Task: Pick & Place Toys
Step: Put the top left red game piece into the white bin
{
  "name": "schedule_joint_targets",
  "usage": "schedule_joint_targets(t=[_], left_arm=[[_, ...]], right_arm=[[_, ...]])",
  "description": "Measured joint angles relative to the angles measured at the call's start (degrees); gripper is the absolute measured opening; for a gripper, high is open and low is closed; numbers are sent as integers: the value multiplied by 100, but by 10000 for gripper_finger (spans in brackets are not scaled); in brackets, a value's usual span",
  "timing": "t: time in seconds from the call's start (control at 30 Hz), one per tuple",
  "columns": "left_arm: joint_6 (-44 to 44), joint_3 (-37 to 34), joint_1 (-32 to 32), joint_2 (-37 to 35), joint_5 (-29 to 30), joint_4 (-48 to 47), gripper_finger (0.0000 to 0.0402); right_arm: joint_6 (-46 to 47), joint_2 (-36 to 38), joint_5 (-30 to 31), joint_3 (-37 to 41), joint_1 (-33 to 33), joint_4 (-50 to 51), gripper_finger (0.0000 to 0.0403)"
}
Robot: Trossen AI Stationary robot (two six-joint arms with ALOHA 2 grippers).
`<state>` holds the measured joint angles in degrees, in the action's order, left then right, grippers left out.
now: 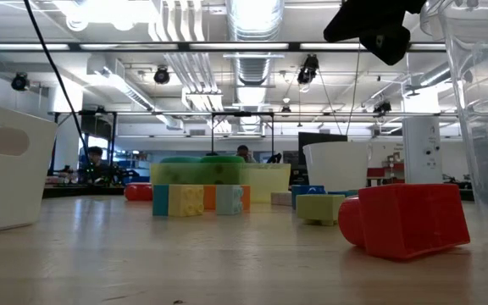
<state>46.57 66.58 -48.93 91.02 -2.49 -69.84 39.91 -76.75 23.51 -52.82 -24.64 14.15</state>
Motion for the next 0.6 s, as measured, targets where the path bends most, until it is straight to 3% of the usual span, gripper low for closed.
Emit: schedule_joint_targets(t=[0.6], left_arm=[[39,-803,11,-4,-91,878,87]], right_arm=[[-259,-4,2,0,2,-306,9]])
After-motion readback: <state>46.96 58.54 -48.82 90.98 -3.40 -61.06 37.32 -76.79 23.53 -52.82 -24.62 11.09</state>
